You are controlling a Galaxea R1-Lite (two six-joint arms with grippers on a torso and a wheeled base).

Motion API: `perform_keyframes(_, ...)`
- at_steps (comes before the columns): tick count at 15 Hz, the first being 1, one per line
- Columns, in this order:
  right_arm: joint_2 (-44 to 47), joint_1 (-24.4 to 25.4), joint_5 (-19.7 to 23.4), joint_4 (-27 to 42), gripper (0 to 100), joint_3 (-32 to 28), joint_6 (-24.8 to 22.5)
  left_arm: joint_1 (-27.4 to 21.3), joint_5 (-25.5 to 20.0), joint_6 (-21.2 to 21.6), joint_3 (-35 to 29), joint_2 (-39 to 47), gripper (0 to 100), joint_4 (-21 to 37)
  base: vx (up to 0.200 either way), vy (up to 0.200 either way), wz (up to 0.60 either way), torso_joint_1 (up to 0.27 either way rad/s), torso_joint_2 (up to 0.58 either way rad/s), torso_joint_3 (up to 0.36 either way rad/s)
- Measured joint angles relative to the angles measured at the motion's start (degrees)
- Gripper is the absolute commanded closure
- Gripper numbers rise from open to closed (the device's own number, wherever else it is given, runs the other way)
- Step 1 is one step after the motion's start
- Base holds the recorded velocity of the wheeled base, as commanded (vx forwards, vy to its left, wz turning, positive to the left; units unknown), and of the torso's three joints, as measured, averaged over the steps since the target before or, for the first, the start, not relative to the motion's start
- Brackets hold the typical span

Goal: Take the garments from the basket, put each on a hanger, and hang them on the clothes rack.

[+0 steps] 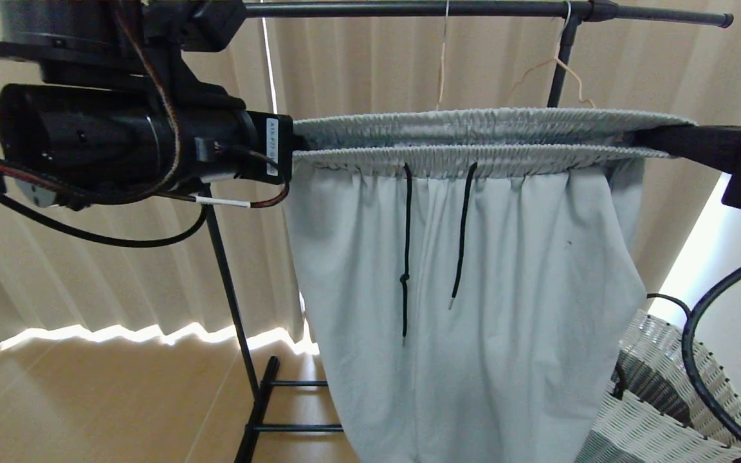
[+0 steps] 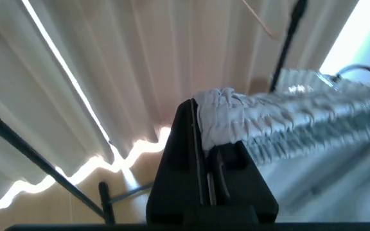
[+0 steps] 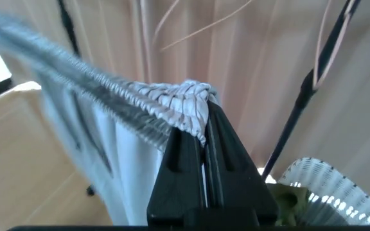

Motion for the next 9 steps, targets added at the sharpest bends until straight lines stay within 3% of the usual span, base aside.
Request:
perform_keyframes(6, 9.13, -1.19, 0.38, -14.43, 100, -0.52, 0.09, 0.0, -18.7, 2.33, 9.29, -11.5, 100, 0.13, 0.0, 0.0, 0.0, 0.0, 0.0, 0.0)
perform_keyframes(9, 12.35, -1.19, 0.68, -15.65, 100, -2.34, 0.2, -0.9, -21.14, 2.55, 11.19, -14.58, 100, 0.11, 0.0, 0.0, 0.0, 0.0, 0.0, 0.0)
